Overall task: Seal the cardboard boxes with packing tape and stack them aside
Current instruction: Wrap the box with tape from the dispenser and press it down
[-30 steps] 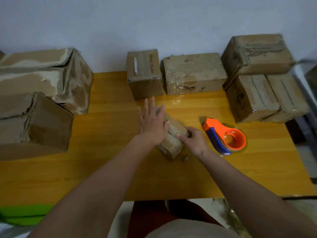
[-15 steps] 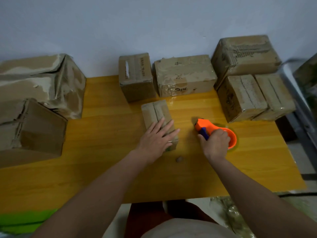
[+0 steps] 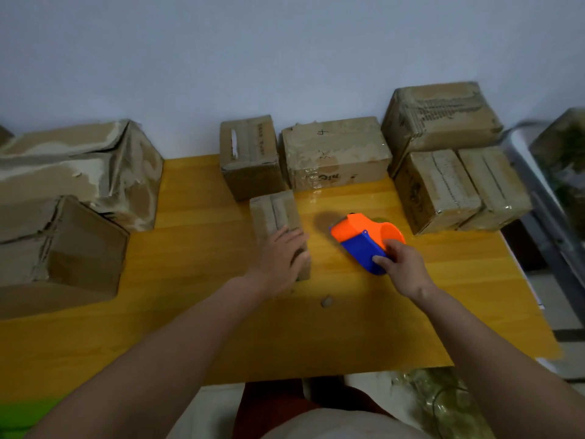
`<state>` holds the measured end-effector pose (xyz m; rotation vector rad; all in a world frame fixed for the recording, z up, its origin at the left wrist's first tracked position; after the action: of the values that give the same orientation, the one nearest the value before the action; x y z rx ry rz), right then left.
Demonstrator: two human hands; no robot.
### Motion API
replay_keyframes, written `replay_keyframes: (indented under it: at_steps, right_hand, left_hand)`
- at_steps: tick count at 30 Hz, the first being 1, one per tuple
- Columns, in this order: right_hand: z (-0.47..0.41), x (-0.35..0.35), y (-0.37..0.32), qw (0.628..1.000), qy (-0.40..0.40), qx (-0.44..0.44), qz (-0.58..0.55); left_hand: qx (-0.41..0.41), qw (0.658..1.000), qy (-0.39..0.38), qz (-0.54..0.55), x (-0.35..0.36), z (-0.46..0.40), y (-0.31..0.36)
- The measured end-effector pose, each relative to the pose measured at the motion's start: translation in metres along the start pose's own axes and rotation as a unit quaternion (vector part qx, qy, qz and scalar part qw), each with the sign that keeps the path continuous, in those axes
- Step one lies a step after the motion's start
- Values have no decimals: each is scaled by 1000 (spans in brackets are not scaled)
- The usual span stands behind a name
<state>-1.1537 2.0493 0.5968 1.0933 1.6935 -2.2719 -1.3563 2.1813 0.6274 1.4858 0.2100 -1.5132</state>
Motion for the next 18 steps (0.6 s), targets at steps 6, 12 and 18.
replay_keyframes:
  at_steps: [6,12,18]
  right_hand:
    - [13,-20,-51,969,-145,-88,-181]
    - [17,-27,-66,952,-213,-70,-209]
    - [18,-15,-65,959,-212,8,-190]
  left_hand:
    - [-180,944,-4,275,-44,-19,34]
    - [-162,893,-117,402,-50,-6,40]
    - [-191,844,-161,475,-44,6,34]
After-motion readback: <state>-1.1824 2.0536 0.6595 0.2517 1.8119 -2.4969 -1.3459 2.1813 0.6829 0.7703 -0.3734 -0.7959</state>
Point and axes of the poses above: each hand's wrist, its own z-axis away from the middle knuckle, its own x-axis out of the palm, y = z × x, the point moved 5 cm from there along -z, towards the middle knuckle, and after that the axes turned 12 degrees about -x, right-handed, at the moved point
